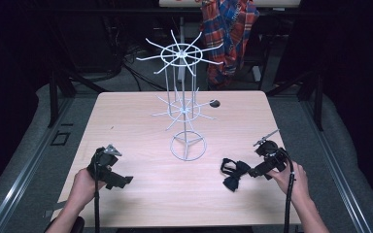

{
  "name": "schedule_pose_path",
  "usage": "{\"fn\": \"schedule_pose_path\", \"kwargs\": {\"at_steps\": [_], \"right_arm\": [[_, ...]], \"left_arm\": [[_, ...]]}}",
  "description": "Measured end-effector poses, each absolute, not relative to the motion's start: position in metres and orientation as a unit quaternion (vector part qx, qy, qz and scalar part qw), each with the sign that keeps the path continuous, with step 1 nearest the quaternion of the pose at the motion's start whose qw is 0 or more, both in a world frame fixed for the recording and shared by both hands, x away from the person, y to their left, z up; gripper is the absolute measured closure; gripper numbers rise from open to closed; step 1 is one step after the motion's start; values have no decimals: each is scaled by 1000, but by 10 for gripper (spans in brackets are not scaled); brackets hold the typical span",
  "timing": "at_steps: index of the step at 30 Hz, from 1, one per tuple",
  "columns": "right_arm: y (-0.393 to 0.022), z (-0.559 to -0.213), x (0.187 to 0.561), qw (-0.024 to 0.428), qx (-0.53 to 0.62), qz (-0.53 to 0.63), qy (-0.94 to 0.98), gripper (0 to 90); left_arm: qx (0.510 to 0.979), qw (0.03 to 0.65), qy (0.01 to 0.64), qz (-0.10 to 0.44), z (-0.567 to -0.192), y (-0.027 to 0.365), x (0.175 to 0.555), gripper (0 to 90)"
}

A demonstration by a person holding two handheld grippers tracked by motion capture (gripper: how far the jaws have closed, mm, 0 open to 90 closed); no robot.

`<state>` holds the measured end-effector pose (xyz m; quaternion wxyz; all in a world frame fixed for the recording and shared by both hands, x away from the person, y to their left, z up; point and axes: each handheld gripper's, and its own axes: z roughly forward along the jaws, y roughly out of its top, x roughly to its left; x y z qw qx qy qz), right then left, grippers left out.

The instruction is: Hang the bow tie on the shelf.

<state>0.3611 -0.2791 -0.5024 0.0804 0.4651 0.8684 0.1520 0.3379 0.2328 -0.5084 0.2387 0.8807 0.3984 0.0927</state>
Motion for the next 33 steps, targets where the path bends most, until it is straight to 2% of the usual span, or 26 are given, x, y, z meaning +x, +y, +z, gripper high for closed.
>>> {"fn": "schedule_pose_path", "kwargs": {"at_steps": [12,33], "right_arm": [[-276,-494,360,91,454,155,873,12],[-265,-487,362,77,442,173,877,13]], "left_arm": [[880,237,401,95,-508,234,336,0],[878,240,403,94,-508,235,337,0]]}}
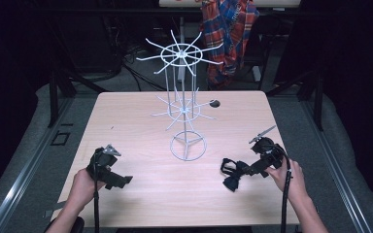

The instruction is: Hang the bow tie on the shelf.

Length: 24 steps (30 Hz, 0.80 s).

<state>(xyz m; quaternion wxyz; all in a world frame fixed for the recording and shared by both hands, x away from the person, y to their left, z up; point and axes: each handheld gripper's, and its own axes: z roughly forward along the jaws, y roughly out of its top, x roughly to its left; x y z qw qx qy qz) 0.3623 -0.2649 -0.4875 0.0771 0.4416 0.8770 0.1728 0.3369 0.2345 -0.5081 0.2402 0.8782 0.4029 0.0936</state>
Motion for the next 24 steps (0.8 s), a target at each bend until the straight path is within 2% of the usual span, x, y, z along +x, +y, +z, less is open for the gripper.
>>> {"fn": "schedule_pose_path", "kwargs": {"at_steps": [10,22,23,24], "right_arm": [[-275,-484,369,71,453,190,868,20],[-250,-487,390,67,443,176,876,24],[-248,-487,390,67,446,178,875,27],[-242,-488,395,66,441,164,880,70]], "left_arm": [[879,240,402,95,-508,234,337,0],[878,245,400,95,-506,234,336,0],[877,247,401,95,-506,234,335,0],[877,249,401,94,-506,235,335,0]]}}
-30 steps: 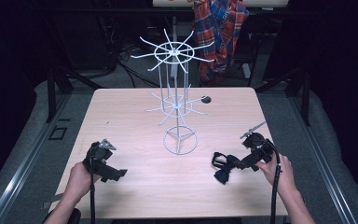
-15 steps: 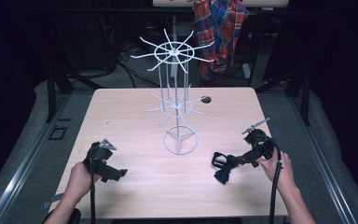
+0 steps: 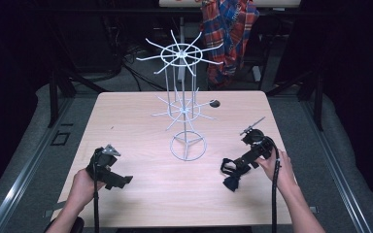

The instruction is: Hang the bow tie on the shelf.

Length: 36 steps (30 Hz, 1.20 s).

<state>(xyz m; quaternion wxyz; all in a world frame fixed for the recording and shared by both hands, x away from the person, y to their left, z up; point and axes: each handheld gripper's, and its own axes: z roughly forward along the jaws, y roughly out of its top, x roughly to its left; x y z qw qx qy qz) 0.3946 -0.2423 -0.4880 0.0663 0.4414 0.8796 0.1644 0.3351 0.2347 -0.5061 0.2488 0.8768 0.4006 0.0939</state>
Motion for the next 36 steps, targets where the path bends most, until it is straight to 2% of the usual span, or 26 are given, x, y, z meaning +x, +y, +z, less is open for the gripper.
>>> {"fn": "schedule_pose_path", "kwargs": {"at_steps": [6,8,11,15,18,19,21,23,26,29,30,31,36], "right_arm": [[-233,-502,413,33,432,131,892,82],[-226,-511,408,51,467,185,863,105],[-225,-506,409,58,448,160,878,199],[-223,-509,409,61,446,158,879,269],[-220,-510,411,53,430,140,890,362],[-215,-514,410,56,433,144,888,432],[-213,-515,410,57,428,141,891,455],[-204,-518,410,62,409,111,904,547],[-199,-523,408,56,405,111,906,581],[-195,-526,408,65,395,93,911,661],[-194,-526,409,64,391,83,914,704],[-194,-529,408,66,394,91,912,803],[-197,-524,406,72,396,106,909,884]], "left_arm": [[877,247,401,93,-507,236,336,0],[878,247,401,90,-507,234,337,0],[878,245,400,93,-507,233,337,0],[878,244,401,93,-508,233,337,0],[878,244,401,92,-508,234,337,0],[878,244,401,92,-508,234,337,0],[878,243,401,93,-508,233,337,0],[879,242,400,93,-508,233,337,0],[879,243,400,93,-508,233,337,0],[879,242,400,93,-508,233,337,0],[880,242,399,93,-508,233,336,0],[880,242,399,93,-508,233,336,0],[880,242,399,93,-507,233,336,0]]}}
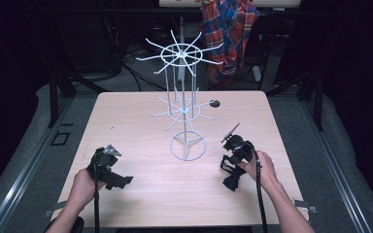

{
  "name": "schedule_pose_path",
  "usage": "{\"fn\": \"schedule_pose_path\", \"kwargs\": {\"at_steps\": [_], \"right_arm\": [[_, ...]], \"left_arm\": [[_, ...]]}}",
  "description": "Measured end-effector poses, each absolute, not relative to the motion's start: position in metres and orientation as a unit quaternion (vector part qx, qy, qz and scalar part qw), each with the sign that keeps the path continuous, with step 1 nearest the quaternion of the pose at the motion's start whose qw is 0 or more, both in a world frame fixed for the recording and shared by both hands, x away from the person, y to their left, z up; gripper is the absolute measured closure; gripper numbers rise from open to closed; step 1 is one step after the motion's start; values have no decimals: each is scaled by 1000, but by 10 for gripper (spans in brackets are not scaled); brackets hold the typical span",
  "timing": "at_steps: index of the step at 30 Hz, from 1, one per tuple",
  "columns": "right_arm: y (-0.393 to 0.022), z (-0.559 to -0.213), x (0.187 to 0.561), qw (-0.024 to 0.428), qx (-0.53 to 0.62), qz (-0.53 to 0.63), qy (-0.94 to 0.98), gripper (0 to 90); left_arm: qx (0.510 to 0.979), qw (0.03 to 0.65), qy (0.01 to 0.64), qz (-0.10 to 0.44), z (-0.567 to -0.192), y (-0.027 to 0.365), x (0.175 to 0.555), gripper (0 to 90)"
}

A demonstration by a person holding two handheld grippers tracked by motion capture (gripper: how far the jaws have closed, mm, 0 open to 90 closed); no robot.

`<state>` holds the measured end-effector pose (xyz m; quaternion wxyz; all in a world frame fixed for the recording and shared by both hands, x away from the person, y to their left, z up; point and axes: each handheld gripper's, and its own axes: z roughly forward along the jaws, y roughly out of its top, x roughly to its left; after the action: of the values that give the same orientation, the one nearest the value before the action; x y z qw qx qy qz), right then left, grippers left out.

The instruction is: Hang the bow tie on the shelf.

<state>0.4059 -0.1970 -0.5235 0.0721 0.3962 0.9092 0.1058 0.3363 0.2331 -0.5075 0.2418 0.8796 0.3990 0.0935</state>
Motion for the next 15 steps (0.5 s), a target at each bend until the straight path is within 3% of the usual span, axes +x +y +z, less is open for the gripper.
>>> {"fn": "schedule_pose_path", "kwargs": {"at_steps": [15], "right_arm": [[-213,-480,385,142,391,211,884,893]], "left_arm": [[879,243,399,91,-507,233,336,0]]}}
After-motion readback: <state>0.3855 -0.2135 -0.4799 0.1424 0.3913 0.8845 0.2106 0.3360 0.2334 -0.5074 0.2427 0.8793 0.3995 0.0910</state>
